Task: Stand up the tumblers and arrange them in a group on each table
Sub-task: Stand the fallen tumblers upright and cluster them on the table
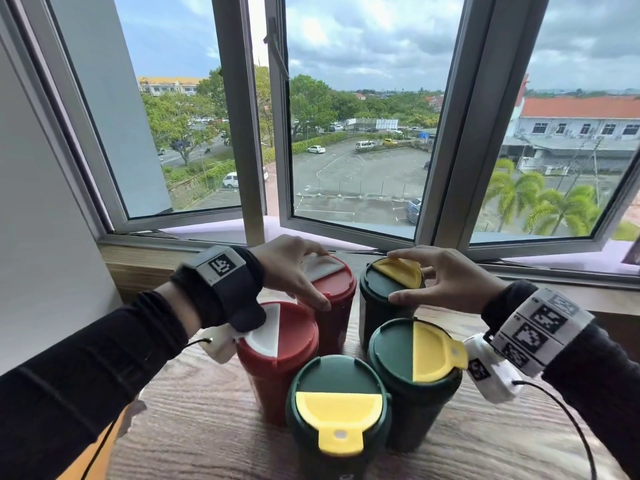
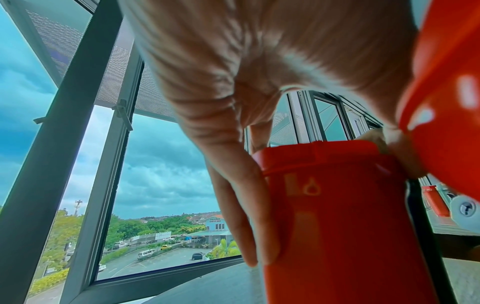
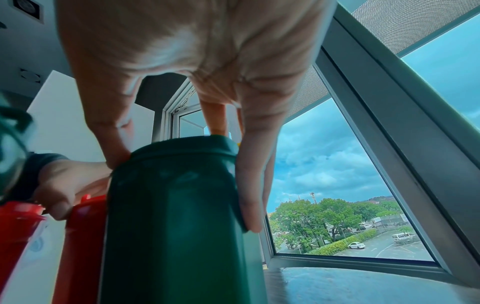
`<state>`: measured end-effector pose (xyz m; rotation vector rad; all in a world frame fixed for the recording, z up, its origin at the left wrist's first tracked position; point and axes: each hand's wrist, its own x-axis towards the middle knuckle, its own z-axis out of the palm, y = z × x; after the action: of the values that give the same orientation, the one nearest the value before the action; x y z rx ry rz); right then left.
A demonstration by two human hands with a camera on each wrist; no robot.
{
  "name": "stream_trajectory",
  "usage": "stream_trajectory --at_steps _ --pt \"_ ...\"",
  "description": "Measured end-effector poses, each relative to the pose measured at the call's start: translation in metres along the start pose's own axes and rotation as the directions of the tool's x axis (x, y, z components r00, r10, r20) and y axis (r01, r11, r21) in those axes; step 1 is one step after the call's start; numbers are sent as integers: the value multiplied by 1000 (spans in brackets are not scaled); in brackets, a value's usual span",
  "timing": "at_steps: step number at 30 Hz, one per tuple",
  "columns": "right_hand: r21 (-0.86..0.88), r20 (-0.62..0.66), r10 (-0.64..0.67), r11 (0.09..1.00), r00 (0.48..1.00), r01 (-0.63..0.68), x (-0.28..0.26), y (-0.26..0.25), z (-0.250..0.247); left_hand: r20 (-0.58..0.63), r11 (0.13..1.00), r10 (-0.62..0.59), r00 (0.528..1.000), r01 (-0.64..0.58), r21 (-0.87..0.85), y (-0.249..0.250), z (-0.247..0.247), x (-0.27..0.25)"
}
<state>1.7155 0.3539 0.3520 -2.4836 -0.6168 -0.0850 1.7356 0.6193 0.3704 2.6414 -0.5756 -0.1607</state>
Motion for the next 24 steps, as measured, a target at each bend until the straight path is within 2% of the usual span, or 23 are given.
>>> stream_trajectory --at_steps 9,19,24 --pt "7 25 -6 1000 1000 6 4 0 -1 15 1000 3 1000 -2 -13 4 0 -1" --pt "11 22 -18 1000 1000 18 0 5 4 51 993 -55 997 59 -99 -2 1 -5" --pt "10 -89 -61 998 994 62 -15 9 8 12 995 -31 999 32 -97 -2 -2 -21"
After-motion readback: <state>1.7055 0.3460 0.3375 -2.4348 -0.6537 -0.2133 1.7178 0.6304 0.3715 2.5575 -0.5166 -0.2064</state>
